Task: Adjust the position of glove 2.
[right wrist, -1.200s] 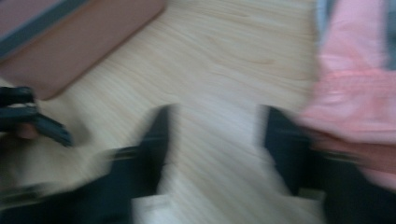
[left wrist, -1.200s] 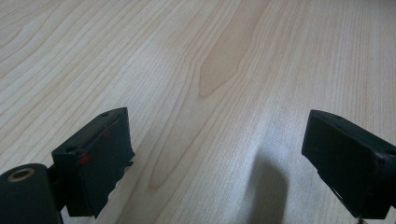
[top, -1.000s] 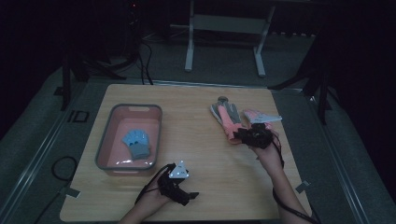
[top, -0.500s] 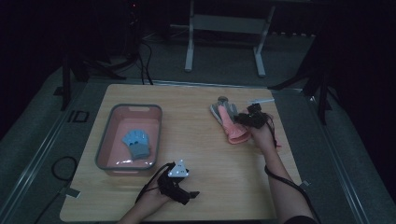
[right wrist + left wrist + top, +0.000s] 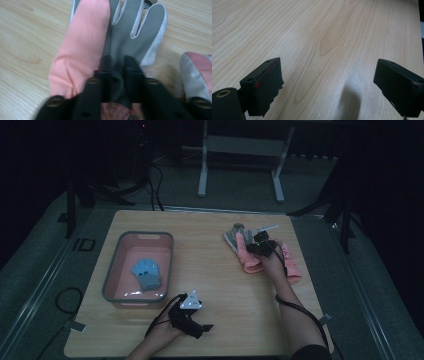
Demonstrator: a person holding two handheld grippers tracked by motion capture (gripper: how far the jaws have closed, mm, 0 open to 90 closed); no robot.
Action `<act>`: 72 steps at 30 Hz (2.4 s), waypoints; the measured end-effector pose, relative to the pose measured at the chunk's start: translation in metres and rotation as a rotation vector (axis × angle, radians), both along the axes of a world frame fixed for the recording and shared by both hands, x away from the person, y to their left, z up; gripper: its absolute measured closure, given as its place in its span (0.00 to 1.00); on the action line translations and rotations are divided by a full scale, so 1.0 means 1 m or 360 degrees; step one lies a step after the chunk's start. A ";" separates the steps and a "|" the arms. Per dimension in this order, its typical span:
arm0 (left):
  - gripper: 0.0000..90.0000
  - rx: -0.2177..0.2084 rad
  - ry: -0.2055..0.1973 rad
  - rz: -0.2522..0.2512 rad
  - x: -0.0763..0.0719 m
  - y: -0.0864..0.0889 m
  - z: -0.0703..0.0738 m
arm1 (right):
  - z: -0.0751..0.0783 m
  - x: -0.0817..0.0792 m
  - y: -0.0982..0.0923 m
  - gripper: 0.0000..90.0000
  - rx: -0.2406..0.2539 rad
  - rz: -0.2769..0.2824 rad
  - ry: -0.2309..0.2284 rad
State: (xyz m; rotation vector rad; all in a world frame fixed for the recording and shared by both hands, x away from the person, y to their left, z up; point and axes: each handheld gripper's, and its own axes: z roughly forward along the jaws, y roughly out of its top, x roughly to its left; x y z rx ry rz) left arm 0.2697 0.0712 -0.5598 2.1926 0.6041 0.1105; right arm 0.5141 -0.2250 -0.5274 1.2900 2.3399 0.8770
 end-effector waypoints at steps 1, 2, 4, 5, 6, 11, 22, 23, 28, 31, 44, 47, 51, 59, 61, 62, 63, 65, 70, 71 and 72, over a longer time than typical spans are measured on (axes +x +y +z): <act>0.10 0.0003 -0.0001 0.0000 0.000 0.000 0.000 | 0.003 -0.002 0.001 0.96 0.0033 -0.0032 0.0004; 0.10 0.0004 -0.0002 0.0001 0.000 0.000 0.000 | 0.006 -0.005 0.002 0.97 0.0080 -0.0066 0.0017; 0.10 -0.0004 -0.0009 0.0008 0.000 0.000 0.001 | 0.015 -0.014 0.006 0.98 0.0124 -0.0107 0.0010; 0.10 -0.0004 -0.0015 0.0015 0.000 0.000 0.001 | 0.019 -0.019 0.008 0.98 0.0156 -0.0124 0.0003; 0.10 -0.0012 -0.0019 0.0022 0.000 0.001 0.002 | 0.025 -0.024 0.009 0.98 0.0200 -0.0137 0.0003; 0.10 0.0003 -0.0034 0.0027 0.000 0.001 0.001 | 0.051 -0.057 0.022 0.98 0.0316 -0.0197 -0.0036; 0.10 0.0005 -0.0037 0.0019 0.000 0.001 0.001 | 0.052 -0.112 0.044 0.98 0.0350 -0.0329 -0.0043; 0.10 0.0004 -0.0036 0.0018 0.000 0.001 0.001 | 0.050 -0.115 0.046 0.98 0.0349 -0.0330 -0.0045; 0.10 0.0004 -0.0034 0.0011 0.000 0.001 0.001 | 0.041 -0.131 0.055 0.98 0.0381 -0.0353 -0.0022; 0.10 0.0002 -0.0038 0.0009 -0.001 0.001 0.001 | 0.036 -0.139 0.059 0.98 0.0370 -0.0356 -0.0035; 0.10 0.0018 -0.0044 0.0005 -0.001 0.000 0.000 | -0.002 -0.141 0.058 0.96 0.0311 -0.0456 0.0003; 0.10 0.0035 -0.0049 -0.0003 -0.002 -0.001 -0.001 | -0.002 -0.141 0.059 0.93 0.0282 -0.0433 -0.0006; 0.10 0.0027 -0.0048 -0.0001 -0.002 0.000 -0.001 | 0.006 -0.142 0.054 0.86 0.0289 -0.0401 -0.0011; 0.10 0.0028 -0.0044 -0.0003 -0.002 -0.001 -0.001 | 0.034 -0.147 0.021 0.78 0.0190 -0.0259 -0.0158; 0.10 0.0027 -0.0042 0.0002 -0.002 -0.001 -0.001 | 0.039 -0.144 0.009 0.77 0.0185 -0.0225 -0.0170; 0.10 0.0027 -0.0042 0.0002 -0.002 -0.001 -0.001 | 0.039 -0.144 0.009 0.77 0.0185 -0.0225 -0.0170; 0.10 0.0027 -0.0042 0.0002 -0.002 -0.001 -0.001 | 0.041 -0.141 0.002 0.77 0.0177 -0.0222 -0.0180; 0.10 0.0024 -0.0051 0.0008 -0.002 0.000 0.000 | 0.047 -0.132 -0.019 0.77 0.0148 -0.0173 -0.0206; 0.10 0.0023 -0.0054 0.0009 -0.002 0.001 -0.001 | 0.050 -0.116 -0.050 0.77 0.0154 -0.0170 -0.0222; 0.10 0.0017 -0.0056 0.0010 -0.002 0.001 -0.001 | 0.051 -0.112 -0.055 0.77 0.0139 -0.0178 -0.0246; 0.10 0.0017 -0.0057 0.0012 -0.002 0.001 0.000 | 0.053 -0.108 -0.061 0.77 0.0136 -0.0182 -0.0256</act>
